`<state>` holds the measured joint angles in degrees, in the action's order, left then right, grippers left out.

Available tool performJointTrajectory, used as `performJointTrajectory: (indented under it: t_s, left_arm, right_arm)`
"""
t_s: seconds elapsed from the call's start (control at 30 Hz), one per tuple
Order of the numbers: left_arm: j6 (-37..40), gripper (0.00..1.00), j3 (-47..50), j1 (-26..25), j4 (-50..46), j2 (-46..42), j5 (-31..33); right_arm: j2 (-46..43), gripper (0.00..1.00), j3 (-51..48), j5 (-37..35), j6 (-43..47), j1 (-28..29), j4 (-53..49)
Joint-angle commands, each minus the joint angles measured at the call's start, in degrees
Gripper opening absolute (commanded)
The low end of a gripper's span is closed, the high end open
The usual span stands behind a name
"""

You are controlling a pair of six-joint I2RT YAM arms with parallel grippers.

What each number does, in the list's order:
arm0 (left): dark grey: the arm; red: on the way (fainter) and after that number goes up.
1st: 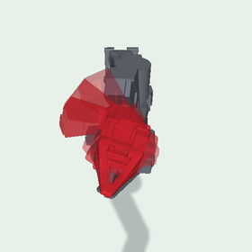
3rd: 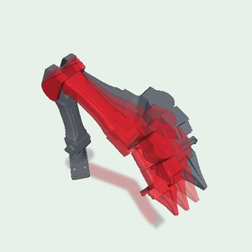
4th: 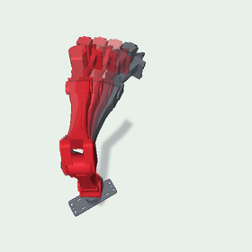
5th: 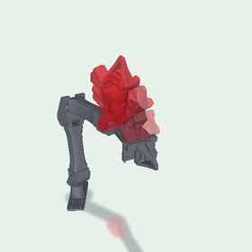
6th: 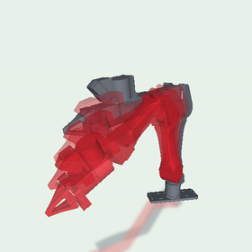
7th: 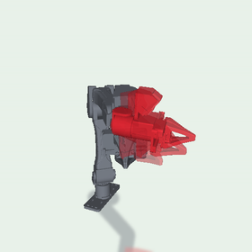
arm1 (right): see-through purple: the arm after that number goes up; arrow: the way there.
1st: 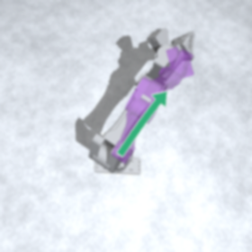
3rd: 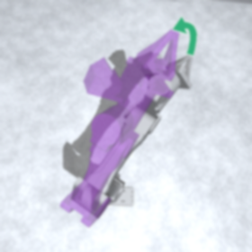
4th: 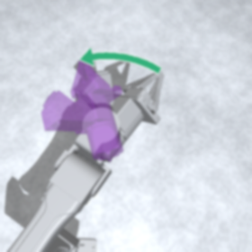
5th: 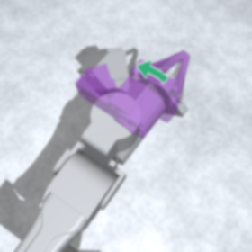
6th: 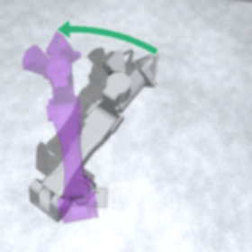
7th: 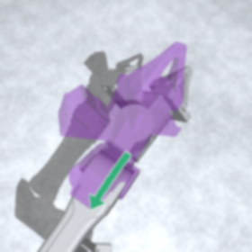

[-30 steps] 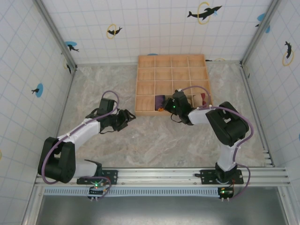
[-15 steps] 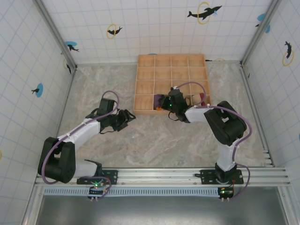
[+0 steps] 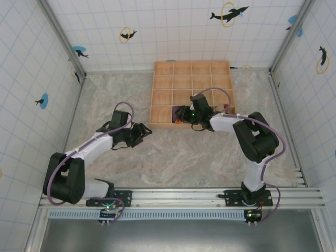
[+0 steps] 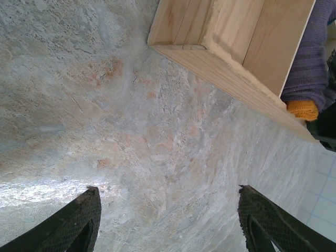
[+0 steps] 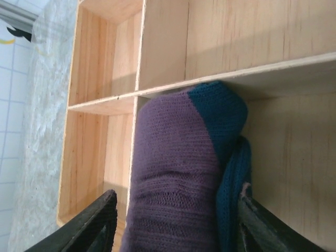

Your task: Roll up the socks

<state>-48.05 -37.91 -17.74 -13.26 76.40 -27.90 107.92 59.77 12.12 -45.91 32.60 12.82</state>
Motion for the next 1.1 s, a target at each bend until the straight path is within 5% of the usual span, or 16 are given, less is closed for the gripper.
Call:
performJointTrajectory:
  t_s: [0.0, 0.23, 0.43, 0.8, 1.07]
  left_arm:
    - [0.9, 0.7, -1.2, -0.5, -1.5, 0.5, -0.1]
    - [0.9, 0.7, -1.1, -0.5, -1.4, 1.1, -0.1]
    - [0.9, 0.7, -0.7, -0.5, -1.4, 0.8, 0.2]
    - [2.2, 0.69, -1.8, -0.5, -3.8, 1.2, 1.4]
    - [8.4, 0.73, -7.4, 0.8, -11.9, 1.0, 8.9]
  right_arm:
    - [-1.8, 0.6, 2.3, 2.0, 2.4, -0.4, -10.9]
    - [-1.9, 0.54, 3.5, 3.1, 3.7, -0.1, -15.9]
    - [-0.4, 0.36, 5.3, 2.1, 5.6, 0.2, -20.1]
    - [9.4, 0.3, 11.2, -3.3, 10.1, 2.9, -26.0]
    - [3.0, 0.52, 6.3, -9.7, 12.6, 4.8, -19.2]
